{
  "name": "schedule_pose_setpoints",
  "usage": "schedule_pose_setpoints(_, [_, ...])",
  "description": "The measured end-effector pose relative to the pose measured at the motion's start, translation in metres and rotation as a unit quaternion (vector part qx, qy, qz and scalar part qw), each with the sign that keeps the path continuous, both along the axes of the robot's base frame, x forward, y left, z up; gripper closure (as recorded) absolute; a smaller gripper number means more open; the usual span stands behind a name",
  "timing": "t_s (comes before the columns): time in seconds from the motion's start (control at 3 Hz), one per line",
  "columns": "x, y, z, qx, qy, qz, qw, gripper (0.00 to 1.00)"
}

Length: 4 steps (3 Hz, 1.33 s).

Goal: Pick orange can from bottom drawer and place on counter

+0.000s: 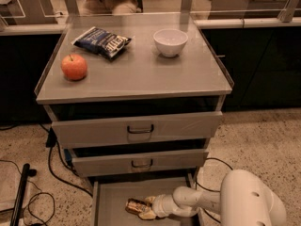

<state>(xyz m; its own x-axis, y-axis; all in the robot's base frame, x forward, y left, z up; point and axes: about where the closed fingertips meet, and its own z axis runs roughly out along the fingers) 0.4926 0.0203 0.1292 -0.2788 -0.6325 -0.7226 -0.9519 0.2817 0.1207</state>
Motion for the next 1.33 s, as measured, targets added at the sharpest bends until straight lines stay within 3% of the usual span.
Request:
schedule_pose_setpoints(0.67, [-0.010, -0.036, 0.065, 0.031, -0.024, 0.010, 0.9992, 1.00])
schedule_pose_setpoints(1.33, [-0.012, -0.087, 0.157, 0.044, -0.067, 0.026, 0.9965, 1.00])
